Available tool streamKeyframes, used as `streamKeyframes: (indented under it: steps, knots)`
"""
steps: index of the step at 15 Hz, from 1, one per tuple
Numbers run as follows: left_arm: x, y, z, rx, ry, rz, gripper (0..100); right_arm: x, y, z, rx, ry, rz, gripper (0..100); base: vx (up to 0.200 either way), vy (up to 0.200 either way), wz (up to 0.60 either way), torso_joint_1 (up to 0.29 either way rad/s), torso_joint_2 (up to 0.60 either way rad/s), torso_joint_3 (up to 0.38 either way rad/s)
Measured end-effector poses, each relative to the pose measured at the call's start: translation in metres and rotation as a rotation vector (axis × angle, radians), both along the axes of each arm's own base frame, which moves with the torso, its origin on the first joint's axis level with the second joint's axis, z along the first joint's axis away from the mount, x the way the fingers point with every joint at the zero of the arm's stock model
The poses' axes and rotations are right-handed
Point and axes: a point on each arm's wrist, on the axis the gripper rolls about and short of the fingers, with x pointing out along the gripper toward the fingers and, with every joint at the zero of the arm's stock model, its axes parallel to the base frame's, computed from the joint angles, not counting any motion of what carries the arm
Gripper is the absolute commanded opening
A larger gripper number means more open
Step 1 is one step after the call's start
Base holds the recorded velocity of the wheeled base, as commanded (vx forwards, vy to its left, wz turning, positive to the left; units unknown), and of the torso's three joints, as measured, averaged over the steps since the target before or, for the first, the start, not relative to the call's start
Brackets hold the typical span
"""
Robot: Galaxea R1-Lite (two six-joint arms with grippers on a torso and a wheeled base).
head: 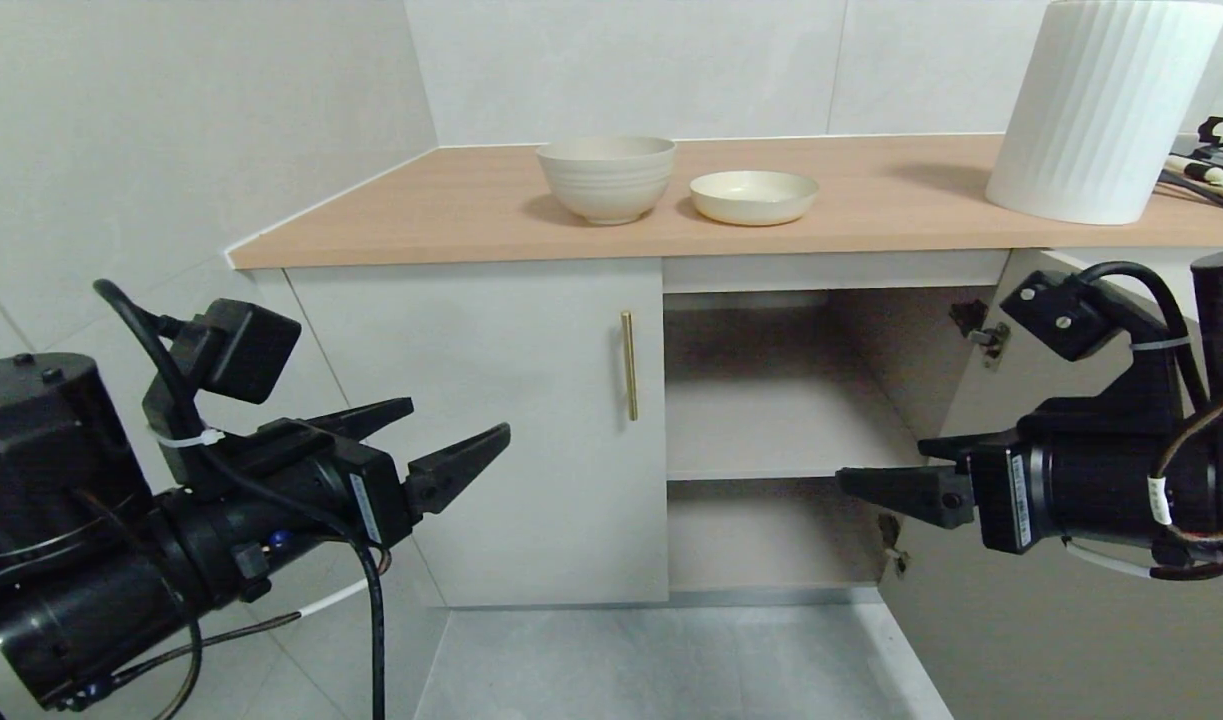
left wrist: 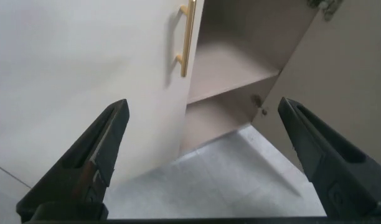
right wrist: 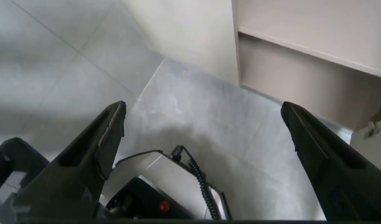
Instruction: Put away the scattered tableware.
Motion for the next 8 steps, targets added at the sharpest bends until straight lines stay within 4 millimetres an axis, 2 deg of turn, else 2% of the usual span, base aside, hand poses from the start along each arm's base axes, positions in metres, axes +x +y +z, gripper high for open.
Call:
streamKeyframes:
  steps: [8]
  knots:
    - [-0.008,0.004,0.014,-0.005,-0.008,-0.001,100,-0.008,-0.005,0.002,-0.008,-0.029,0.013,100,0.2,0.0,0.0,0.004,0.0,0.002]
